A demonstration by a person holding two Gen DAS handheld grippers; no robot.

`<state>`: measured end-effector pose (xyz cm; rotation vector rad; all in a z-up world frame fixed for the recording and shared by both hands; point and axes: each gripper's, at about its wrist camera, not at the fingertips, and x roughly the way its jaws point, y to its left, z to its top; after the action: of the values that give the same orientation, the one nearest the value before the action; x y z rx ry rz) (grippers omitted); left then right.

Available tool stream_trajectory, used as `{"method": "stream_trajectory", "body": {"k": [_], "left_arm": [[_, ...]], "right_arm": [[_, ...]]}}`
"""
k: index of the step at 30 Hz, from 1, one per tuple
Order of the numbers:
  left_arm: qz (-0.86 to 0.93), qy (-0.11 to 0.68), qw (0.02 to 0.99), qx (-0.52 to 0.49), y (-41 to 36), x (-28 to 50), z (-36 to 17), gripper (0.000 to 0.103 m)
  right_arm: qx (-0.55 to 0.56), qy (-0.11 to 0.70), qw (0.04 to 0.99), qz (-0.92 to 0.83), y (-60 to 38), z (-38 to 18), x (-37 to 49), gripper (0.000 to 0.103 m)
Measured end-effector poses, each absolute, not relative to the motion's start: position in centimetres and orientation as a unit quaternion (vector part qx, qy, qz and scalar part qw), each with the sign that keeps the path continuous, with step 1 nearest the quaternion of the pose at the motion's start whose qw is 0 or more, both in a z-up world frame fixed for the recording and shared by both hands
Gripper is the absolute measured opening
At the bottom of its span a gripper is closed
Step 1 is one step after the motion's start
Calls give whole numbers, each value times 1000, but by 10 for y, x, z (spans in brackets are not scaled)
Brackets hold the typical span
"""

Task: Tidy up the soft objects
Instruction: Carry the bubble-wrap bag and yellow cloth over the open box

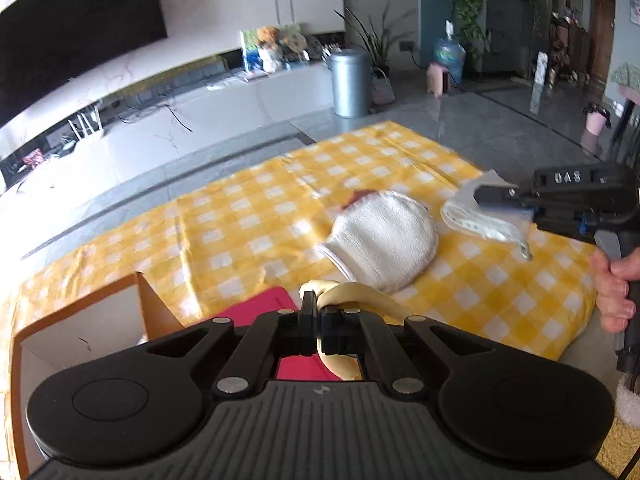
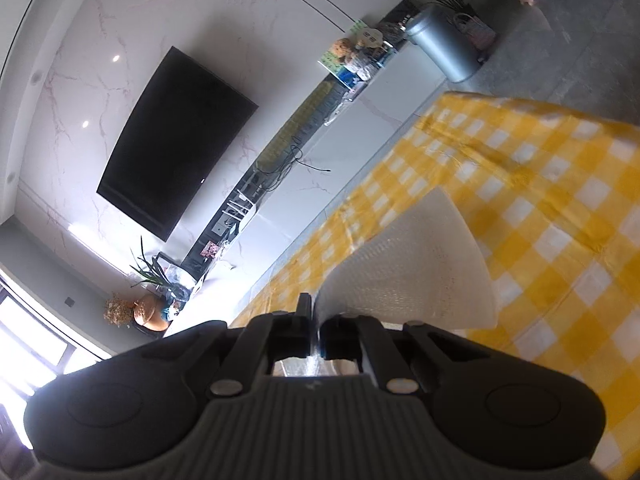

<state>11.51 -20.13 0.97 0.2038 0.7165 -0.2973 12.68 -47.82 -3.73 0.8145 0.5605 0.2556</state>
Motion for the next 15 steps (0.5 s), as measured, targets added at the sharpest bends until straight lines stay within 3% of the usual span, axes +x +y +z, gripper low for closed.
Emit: {"method": "stream_trajectory", "body": {"k": [8,15], "left_arm": [[-88,301,950,6,-120,84,56,2],[-43,311,949,-32,-57,63,60,2]], "right_arm": [[360,238,880,198,-443,-1,124,0],[310,244,876,278,-383,25,125,0]]}}
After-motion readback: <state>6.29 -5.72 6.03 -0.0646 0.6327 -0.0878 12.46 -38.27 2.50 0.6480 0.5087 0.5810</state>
